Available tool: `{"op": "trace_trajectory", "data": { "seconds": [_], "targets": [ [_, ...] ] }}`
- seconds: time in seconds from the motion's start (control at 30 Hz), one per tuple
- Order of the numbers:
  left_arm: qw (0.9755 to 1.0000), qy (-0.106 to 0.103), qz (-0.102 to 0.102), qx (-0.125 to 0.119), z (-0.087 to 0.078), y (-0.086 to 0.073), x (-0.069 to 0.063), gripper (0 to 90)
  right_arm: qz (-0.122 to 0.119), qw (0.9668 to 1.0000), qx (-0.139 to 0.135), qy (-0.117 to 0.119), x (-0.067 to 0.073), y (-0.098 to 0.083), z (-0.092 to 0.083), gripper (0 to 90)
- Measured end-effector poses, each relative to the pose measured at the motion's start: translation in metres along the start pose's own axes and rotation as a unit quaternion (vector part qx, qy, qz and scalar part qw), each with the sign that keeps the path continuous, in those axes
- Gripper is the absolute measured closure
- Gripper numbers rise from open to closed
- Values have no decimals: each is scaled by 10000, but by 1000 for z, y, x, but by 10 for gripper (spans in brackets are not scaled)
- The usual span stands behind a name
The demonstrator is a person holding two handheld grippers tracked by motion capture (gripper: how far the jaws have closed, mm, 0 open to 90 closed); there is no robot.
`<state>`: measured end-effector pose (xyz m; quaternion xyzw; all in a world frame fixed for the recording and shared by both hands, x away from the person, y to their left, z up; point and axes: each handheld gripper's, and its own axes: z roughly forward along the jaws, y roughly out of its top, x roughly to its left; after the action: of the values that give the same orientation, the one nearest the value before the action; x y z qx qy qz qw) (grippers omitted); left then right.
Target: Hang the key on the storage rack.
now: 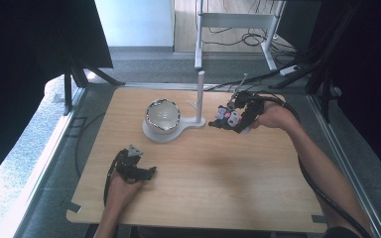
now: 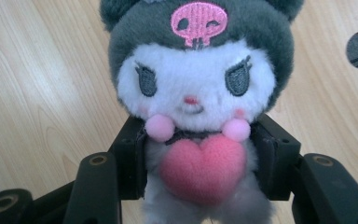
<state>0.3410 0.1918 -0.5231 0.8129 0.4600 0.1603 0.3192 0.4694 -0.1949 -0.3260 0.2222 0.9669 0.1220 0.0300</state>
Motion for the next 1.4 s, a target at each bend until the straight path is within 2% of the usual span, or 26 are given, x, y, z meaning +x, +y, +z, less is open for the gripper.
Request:
{"op": "trace_trajectory", "data": {
  "seconds": [0.23,0.8,1.1,1.4],
  "targets": [
    [10000,-1,1,2,0,0,0,17,99,9998,-133,-89,-9,7,-18,457],
    [10000,-6,4,13,0,0,0,17,408,9980,-312,-363,-32,29,-47,457],
    [10000,-4,5,14,0,0,0,17,498,9970,-421,-409,-42,41,-53,457],
    [10000,-8,2,12,0,0,0,17,559,9963,-486,-435,-51,54,-52,456]
  ]
}}
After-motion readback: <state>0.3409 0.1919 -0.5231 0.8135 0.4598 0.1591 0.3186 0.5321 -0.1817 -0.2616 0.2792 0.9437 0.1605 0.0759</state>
